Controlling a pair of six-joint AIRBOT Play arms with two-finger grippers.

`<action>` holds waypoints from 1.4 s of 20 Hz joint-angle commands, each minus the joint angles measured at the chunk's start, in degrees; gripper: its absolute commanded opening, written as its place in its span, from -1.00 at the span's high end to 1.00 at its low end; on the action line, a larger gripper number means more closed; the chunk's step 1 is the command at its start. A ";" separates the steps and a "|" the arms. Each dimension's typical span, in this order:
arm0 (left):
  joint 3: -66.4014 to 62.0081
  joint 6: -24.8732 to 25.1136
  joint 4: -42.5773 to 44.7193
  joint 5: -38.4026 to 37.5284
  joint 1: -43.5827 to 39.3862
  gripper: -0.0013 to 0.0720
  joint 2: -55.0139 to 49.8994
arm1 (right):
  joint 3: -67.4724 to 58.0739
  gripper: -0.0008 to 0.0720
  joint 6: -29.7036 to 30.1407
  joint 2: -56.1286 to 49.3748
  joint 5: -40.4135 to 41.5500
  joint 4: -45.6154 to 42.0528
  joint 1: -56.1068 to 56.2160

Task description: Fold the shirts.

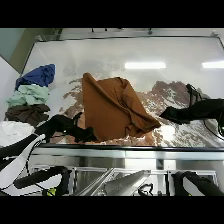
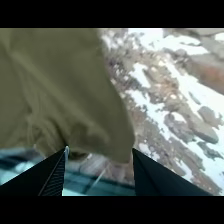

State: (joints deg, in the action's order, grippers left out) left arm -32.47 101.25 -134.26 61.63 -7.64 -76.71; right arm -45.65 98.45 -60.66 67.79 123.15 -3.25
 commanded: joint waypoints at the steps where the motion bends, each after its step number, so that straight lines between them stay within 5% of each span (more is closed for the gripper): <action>1: -6.84 0.33 -0.17 0.15 -2.60 0.93 -2.82 | -0.02 -0.30 5.35 -0.02 4.00 -0.50 4.11; 4: -13.53 -1.20 4.55 5.66 2.16 0.93 -2.78 | -0.04 -0.37 8.22 -0.74 2.58 -2.16 10.64; 6: -15.67 -1.22 6.62 8.17 4.85 0.93 -2.78 | -0.09 -0.81 8.39 -2.73 -1.46 -3.72 14.60; 9: -15.13 -1.11 7.30 7.80 7.10 0.93 -2.78 | -1.05 -0.80 15.58 -8.28 -6.12 -4.76 20.44; 14: -14.25 2.36 7.13 7.69 9.64 0.93 -2.78 | -7.93 -0.78 11.02 -14.80 -8.28 -23.91 32.13; 17: -14.23 3.98 7.06 7.32 9.99 0.93 -2.78 | -9.14 -0.78 10.75 -18.43 -7.69 -27.15 35.91; 18: -14.23 4.79 7.08 7.34 9.99 0.93 -2.78 | -9.14 -0.57 9.94 -19.54 -7.69 -27.17 36.46; 22: -14.36 5.53 7.10 7.39 9.99 0.93 -2.78 | -11.47 0.90 5.99 -20.83 -7.61 -26.91 36.57; 28: -28.39 5.16 3.76 13.90 14.27 0.93 8.98 | -31.80 0.92 -1.73 -8.74 -1.64 -18.91 29.75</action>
State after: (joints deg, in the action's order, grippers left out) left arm -53.52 106.74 -127.59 72.12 4.03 -74.11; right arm -68.20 101.25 -75.16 63.75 99.83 30.63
